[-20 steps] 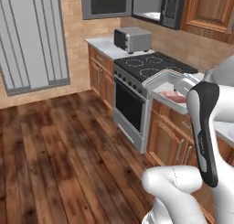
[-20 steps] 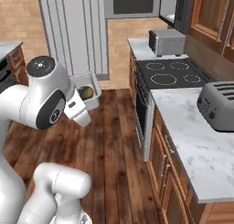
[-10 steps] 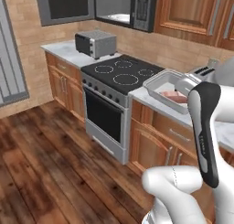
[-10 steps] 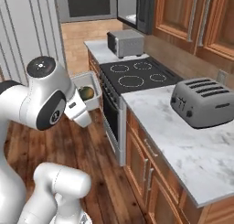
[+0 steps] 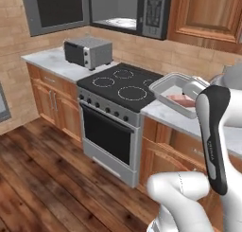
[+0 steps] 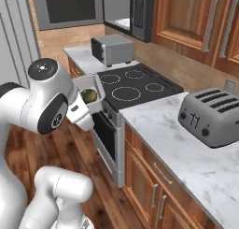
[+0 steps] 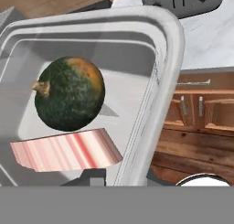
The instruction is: Place the tupperware containing the steak and squash meal in the microwave. Close the microwave door and press the start button to reheat the meal.
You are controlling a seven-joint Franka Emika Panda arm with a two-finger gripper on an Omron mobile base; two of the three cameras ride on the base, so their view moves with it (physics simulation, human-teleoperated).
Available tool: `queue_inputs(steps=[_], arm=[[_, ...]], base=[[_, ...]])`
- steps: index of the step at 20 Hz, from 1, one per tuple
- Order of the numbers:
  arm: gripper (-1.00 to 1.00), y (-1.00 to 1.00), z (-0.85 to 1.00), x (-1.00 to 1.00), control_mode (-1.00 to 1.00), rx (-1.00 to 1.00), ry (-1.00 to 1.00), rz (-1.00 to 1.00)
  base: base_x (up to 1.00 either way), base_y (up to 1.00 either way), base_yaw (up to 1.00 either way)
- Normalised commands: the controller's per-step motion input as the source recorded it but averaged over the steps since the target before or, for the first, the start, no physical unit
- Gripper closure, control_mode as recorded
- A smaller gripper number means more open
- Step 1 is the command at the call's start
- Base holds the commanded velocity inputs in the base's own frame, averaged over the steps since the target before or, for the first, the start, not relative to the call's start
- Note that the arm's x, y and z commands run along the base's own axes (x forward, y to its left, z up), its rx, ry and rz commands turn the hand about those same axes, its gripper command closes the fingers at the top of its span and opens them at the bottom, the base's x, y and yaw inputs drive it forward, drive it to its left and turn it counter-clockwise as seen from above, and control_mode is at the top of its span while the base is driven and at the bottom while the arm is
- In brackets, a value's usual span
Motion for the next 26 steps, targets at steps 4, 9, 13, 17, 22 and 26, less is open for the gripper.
queue_inputs(steps=[4, 9, 13, 17, 22, 26], arm=[[1.0, 0.0, 0.0, 0.0, 1.0, 0.0, 0.0, 0.0], [1.0, 0.0, 0.0, 0.0, 1.0, 0.0, 0.0, 0.0], [1.0, 0.0, 0.0, 0.0, 1.0, 0.0, 0.0, 0.0], [1.0, 0.0, 0.0, 0.0, 1.0, 0.0, 0.0, 0.0], [1.0, 0.0, 0.0, 0.0, 1.0, 0.0, 0.0, 0.0], [1.0, 0.0, 0.0, 0.0, 1.0, 0.0, 0.0, 0.0]], base=[[0.73, 0.73, -0.22], [0.71, 0.69, -0.22], [0.63, 0.53, -0.27], [0.56, 0.44, -0.3], [0.52, 0.44, -0.33], [0.53, 0.46, -0.33]])
